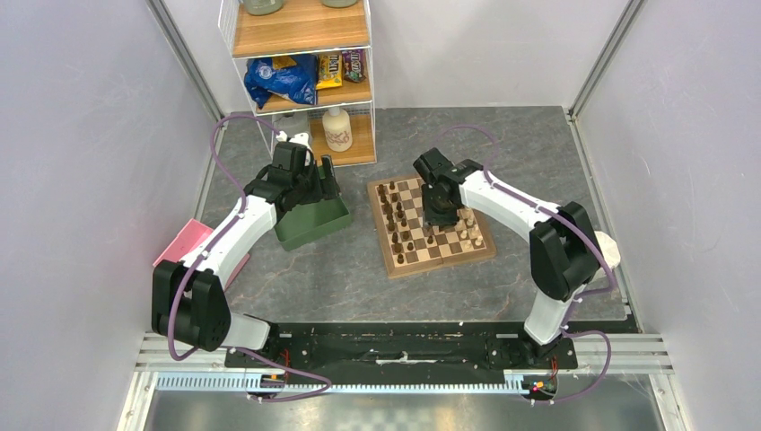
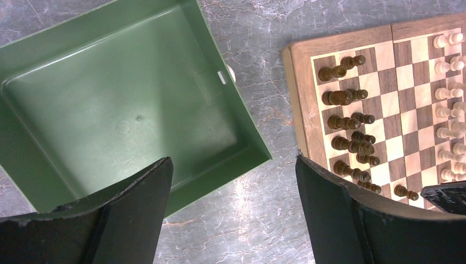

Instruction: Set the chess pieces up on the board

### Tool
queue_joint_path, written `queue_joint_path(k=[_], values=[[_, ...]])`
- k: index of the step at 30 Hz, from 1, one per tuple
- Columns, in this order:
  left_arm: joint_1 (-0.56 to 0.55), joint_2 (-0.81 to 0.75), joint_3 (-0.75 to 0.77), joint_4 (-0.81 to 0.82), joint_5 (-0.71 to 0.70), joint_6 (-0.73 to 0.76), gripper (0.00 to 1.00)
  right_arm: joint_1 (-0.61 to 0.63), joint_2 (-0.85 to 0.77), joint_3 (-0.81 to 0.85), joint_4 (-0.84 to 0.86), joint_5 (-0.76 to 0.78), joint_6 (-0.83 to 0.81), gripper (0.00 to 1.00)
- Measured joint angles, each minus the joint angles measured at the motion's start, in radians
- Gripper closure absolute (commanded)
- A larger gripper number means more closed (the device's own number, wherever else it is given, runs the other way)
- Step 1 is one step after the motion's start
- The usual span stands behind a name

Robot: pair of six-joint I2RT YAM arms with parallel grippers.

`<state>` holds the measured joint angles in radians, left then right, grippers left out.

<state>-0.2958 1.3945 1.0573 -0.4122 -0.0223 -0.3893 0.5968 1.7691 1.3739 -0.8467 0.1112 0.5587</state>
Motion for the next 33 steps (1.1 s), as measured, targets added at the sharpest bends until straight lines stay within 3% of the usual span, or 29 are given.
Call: queue_joint_path(k=[10,17,25,33], values=[[0.0,0.002,0.0,0.0,0.002,0.0,0.11,0.011,0.085,-0.002,-0.001,-0.032,0.0,0.65],[0.0,0.004,0.0,0.0,0.002,0.0,0.11,0.011,0.093,-0.003,-0.002,-0.032,-0.003,0.85],[0.0,0.004,0.0,0.0,0.002,-0.003,0.11,0.026,0.085,-0.003,-0.006,-0.044,-0.005,0.86],[0.0,0.004,0.0,0.0,0.002,-0.005,0.11,0.126,0.072,-0.003,-0.008,-0.066,0.0,0.86]])
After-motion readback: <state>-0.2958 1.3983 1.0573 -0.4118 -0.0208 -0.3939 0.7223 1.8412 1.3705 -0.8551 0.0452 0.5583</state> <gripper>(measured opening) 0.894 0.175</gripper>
